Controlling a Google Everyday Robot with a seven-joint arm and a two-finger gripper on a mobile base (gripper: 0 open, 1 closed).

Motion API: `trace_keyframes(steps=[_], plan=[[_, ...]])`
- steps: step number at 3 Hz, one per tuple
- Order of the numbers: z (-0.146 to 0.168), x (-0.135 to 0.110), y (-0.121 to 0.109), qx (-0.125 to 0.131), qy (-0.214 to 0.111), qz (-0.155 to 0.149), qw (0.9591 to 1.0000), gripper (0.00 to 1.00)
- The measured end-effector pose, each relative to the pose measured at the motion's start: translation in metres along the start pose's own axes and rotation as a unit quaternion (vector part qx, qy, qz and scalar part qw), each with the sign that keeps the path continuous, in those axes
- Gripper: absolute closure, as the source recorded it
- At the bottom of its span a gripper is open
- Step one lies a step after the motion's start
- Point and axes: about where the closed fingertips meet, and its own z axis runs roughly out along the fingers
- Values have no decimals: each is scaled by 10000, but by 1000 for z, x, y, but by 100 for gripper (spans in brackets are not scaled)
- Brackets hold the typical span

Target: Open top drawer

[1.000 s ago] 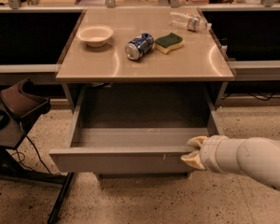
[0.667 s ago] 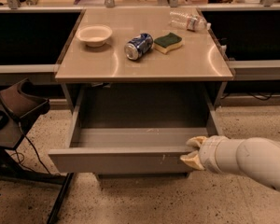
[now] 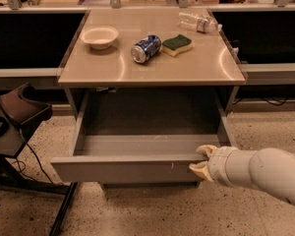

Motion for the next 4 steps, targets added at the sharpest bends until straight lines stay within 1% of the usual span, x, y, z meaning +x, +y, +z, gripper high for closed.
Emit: trace_keyframes(steps=[1, 2, 3, 4], plan=[[-1, -1, 0, 0, 0, 0, 10000, 100], [-5, 5, 6, 39, -29, 7, 10000, 100], [-5, 5, 6, 39, -29, 7, 10000, 100], [-6, 7, 10, 24, -91, -5, 10000, 100]])
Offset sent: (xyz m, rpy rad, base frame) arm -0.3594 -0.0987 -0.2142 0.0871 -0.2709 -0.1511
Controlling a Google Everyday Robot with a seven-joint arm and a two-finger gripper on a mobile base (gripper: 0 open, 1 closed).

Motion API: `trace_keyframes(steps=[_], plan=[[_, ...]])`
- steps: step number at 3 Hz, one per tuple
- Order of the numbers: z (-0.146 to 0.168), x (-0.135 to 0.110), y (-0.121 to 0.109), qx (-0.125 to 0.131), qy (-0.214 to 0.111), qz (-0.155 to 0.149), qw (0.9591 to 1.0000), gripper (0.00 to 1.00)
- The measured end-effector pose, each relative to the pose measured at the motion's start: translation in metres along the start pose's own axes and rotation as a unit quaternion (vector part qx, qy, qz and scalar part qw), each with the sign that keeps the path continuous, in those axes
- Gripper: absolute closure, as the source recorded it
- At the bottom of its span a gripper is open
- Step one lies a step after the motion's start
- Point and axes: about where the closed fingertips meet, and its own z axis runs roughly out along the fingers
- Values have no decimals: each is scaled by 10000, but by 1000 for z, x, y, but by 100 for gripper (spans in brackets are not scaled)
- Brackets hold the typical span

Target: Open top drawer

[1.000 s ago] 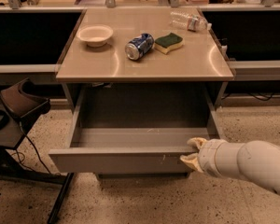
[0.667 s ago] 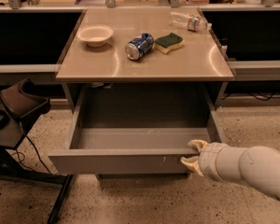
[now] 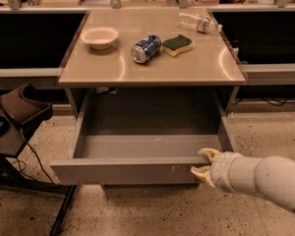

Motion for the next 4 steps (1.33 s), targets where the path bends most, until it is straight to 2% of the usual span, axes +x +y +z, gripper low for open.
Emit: trace_keyframes(steps=[4], plan=[[-6, 3, 8, 45, -64, 34, 10000, 100]])
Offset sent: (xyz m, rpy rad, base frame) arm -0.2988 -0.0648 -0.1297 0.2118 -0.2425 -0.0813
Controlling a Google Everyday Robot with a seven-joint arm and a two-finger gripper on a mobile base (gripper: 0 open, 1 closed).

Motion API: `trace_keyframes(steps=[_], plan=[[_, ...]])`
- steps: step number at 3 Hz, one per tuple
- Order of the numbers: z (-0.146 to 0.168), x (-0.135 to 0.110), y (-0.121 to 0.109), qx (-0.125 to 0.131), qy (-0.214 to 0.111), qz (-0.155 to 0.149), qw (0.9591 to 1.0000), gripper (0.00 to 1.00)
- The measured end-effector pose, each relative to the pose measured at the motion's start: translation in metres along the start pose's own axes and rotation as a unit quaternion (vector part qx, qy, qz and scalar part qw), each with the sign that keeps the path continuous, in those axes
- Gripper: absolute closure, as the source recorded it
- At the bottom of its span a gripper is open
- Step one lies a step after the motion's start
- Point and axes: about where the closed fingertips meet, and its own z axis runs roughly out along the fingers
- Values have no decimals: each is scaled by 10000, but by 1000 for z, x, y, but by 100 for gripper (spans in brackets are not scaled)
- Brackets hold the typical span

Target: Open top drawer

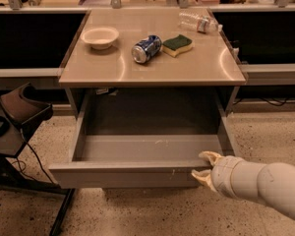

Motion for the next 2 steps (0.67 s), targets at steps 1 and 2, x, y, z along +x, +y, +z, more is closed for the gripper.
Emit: trace_keyframes(steps=[1, 2], plan=[[-2, -2, -1, 0, 0, 0, 10000, 100], [-3, 2, 4, 30, -34, 27, 10000, 100]])
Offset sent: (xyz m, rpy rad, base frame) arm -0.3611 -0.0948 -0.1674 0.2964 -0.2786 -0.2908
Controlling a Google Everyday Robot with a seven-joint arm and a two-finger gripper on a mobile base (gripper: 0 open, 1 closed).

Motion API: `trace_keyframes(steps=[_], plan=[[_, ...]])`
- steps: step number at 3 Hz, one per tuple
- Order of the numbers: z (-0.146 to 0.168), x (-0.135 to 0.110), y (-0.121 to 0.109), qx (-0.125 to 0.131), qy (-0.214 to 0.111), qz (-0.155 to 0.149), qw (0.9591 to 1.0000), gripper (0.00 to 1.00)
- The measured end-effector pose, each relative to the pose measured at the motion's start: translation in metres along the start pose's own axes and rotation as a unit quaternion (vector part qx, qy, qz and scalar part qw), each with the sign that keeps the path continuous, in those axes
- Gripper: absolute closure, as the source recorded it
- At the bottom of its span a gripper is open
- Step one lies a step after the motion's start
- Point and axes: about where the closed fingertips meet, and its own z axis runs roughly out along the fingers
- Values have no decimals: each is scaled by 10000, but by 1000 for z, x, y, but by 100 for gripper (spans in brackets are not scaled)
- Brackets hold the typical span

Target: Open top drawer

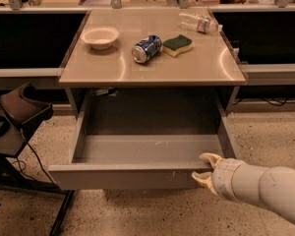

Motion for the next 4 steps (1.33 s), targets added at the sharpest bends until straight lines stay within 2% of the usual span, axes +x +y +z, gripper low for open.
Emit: trace_keyframes(steps=[4], plan=[[-6, 4, 8, 53, -70, 62, 9999, 100]])
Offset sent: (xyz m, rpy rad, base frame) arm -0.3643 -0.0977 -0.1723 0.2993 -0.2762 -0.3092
